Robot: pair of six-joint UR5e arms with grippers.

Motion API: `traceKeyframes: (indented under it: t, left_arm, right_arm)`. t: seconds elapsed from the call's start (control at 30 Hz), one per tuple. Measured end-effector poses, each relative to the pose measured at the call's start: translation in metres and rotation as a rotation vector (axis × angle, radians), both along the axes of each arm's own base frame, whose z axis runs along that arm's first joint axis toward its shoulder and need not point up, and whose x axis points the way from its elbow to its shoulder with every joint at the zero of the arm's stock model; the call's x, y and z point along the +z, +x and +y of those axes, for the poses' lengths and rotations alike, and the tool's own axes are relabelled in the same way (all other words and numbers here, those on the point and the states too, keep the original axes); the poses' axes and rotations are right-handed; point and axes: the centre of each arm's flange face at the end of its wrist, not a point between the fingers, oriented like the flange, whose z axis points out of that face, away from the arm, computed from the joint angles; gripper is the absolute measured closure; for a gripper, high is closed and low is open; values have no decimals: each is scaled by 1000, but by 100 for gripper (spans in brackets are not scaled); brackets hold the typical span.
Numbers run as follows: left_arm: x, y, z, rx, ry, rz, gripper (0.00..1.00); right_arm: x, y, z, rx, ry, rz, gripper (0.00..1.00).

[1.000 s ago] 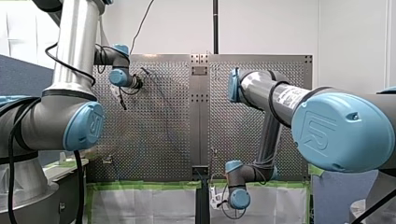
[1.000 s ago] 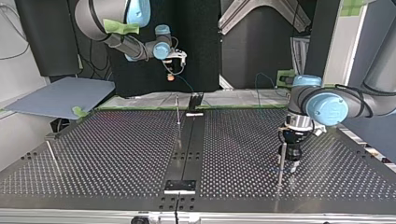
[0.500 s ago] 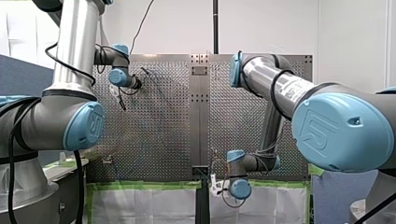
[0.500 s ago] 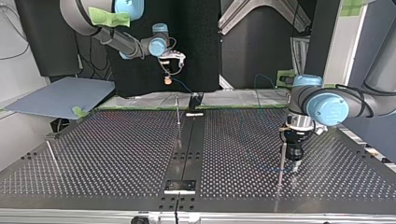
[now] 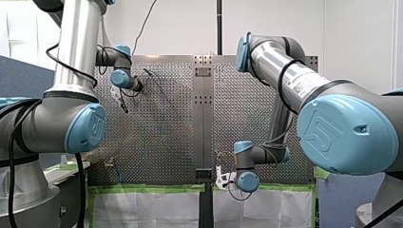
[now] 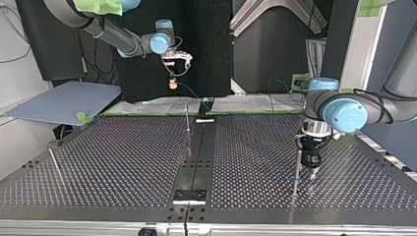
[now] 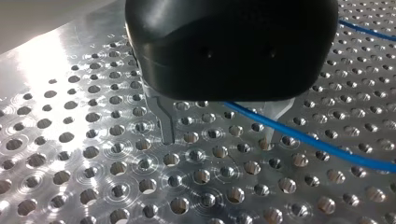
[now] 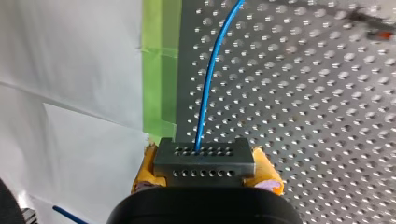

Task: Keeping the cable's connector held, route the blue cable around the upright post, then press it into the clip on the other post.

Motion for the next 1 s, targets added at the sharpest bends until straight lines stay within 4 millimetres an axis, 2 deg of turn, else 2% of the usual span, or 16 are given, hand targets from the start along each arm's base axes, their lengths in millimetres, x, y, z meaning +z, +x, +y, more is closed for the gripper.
traceKeyframes:
  t: [0.4,0.53,0.7,0.73,1.0]
  left_arm:
    - [-3,-4,0,24,-73,35,9]
    - [-6,-6,3,33,-109,58,9]
    - [-9,-9,8,56,-140,95,5]
    - [-9,-9,9,58,-142,98,1]
    - [-12,-12,12,81,-98,124,1]
  right_arm:
    - [39,-16,18,4,-9,-15,100]
    - [53,-17,18,6,-23,-23,100]
    - [58,-16,17,12,-32,-30,100]
    - [58,-16,17,15,-33,-32,100]
    - [59,-16,16,19,-37,-38,100]
